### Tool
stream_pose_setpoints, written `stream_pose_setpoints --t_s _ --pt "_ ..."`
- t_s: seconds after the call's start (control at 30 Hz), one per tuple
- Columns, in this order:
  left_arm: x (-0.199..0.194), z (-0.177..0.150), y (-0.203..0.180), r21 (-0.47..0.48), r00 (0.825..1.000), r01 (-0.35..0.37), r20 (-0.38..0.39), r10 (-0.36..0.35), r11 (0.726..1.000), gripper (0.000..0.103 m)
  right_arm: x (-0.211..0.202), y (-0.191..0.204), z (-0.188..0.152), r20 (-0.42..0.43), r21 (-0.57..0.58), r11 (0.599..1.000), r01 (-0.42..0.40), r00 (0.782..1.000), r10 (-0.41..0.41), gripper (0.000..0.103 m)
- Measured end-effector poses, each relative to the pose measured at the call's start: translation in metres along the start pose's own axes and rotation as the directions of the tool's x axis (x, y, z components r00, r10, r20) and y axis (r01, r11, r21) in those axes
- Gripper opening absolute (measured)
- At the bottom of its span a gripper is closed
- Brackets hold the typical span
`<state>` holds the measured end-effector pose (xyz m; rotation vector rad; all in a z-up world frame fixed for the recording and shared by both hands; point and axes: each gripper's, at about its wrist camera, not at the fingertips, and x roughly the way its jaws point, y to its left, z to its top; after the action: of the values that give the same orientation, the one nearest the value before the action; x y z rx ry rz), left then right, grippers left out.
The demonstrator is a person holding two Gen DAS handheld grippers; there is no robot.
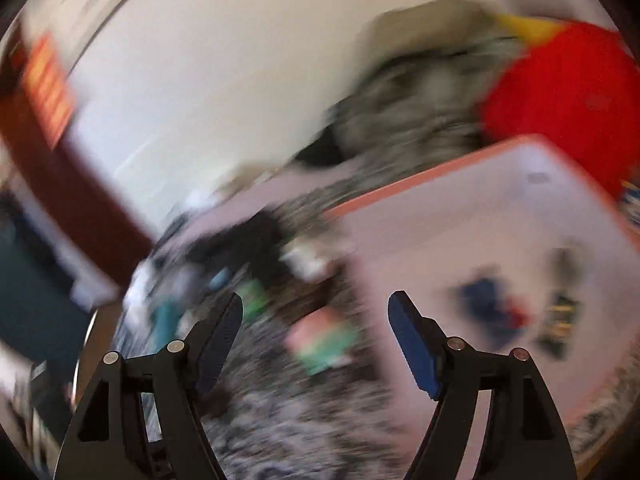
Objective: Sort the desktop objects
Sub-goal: 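Drop the figurine and red cone into the pink box, opening both tools, then grasp the green tape measure with the right tool while the left grasps the brown mesh bag, then lower the tape measure and mesh bag into the pink box and release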
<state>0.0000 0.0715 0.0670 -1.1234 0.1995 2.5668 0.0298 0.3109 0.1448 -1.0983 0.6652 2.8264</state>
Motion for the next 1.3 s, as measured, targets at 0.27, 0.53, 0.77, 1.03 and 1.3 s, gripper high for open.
stream_pose_setpoints --t_s 0.27,0.53,0.77,1.03,1.3 --pt "0.068 -0.047 0.088 -0.21 0.973 0.001 -0.224 -0.049 0.978 0.099 0.155 0.104 -0.029 -0.18 -0.283 0.959 -0.003 0.982 -0.05 0.083" --pt "0.093 -0.036 0.064 -0.145 0.971 0.049 -0.224 -0.081 0.988 0.099 0.274 0.111 -0.028 -0.195 -0.481 0.873 0.078 0.962 -0.193 0.086" --pt "0.084 -0.029 0.043 -0.055 0.975 0.098 -0.194 -0.107 0.994 0.018 0.298 0.119 -0.038 -0.132 -0.57 0.81 0.138 0.958 -0.256 0.06" --pt "0.014 -0.019 0.033 -0.065 0.984 0.164 -0.061 -0.168 0.984 0.015 0.231 0.113 -0.038 -0.227 -0.445 0.895 0.004 0.967 -0.118 0.06" --pt "-0.073 0.01 0.012 -0.027 0.964 0.224 0.154 -0.217 0.974 0.015 0.086 0.105 -0.017 -0.086 -0.338 0.938 -0.074 0.995 0.047 0.06"
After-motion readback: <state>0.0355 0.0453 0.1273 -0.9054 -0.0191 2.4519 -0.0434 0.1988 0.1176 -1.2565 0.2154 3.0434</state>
